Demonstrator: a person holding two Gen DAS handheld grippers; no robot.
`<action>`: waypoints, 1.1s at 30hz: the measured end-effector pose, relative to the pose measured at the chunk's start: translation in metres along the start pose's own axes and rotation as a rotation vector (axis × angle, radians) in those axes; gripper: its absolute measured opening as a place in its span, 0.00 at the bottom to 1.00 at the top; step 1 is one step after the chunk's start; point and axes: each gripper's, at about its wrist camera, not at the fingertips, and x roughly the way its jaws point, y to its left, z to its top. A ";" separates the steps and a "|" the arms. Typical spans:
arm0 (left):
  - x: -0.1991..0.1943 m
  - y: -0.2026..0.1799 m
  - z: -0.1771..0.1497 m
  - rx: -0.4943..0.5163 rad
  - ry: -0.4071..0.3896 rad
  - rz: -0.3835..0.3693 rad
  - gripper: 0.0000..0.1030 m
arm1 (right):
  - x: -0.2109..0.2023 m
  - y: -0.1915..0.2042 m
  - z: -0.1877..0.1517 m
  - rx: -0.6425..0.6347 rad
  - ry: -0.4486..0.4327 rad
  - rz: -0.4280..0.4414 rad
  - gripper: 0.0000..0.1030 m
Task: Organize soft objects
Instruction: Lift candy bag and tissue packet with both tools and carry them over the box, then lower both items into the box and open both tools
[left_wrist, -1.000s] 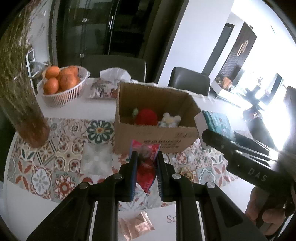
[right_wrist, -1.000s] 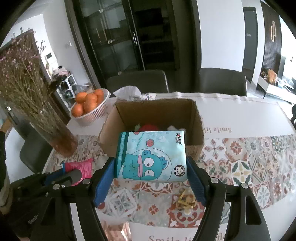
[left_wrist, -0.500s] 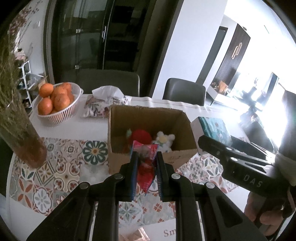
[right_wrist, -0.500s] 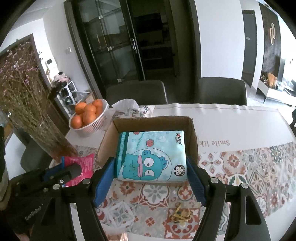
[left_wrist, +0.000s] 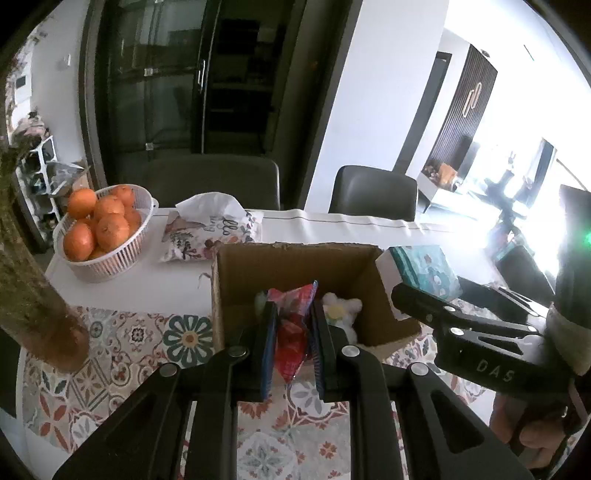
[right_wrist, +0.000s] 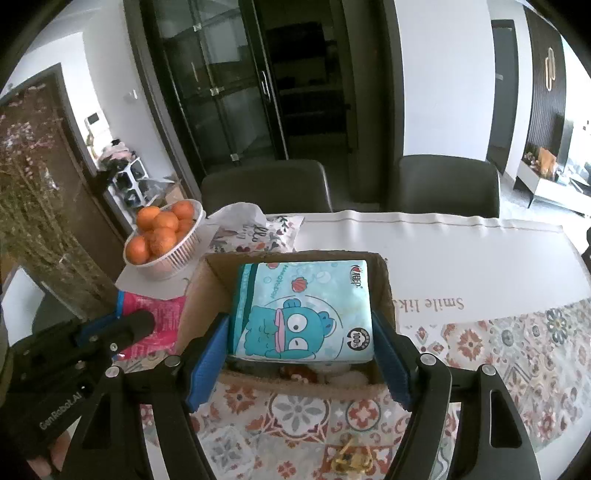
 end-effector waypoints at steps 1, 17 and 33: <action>0.004 0.001 0.002 0.001 0.003 -0.002 0.18 | 0.005 -0.001 0.001 0.001 0.005 0.001 0.72; 0.067 0.019 0.009 -0.031 0.107 -0.023 0.40 | 0.065 -0.017 0.005 0.046 0.112 0.027 0.75; 0.041 0.004 -0.017 0.005 0.124 0.075 0.51 | 0.029 -0.019 -0.016 0.029 0.112 -0.027 0.75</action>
